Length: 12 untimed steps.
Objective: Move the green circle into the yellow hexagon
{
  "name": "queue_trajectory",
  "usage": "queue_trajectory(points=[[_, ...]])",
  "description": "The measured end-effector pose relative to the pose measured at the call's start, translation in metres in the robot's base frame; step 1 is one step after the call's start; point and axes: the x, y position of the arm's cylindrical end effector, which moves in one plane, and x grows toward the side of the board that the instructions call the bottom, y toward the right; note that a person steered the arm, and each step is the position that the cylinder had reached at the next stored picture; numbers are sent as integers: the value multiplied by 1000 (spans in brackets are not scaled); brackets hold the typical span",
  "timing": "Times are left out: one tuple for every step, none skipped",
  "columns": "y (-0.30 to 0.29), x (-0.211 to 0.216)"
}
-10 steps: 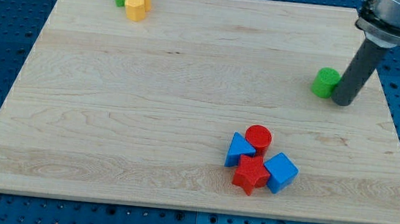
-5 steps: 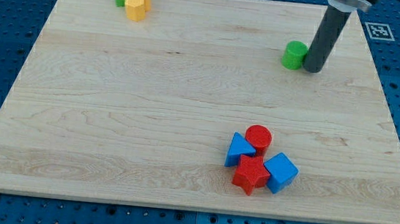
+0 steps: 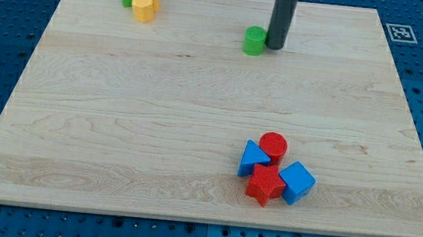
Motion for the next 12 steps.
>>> queue_trajectory(points=[[-35,0],[-79,0],[-126,0],[-144,0],[-144,8],[-162,28],[-172,48],[-172,72],[-180,83],[-212,80],[-214,80],[-207,70]])
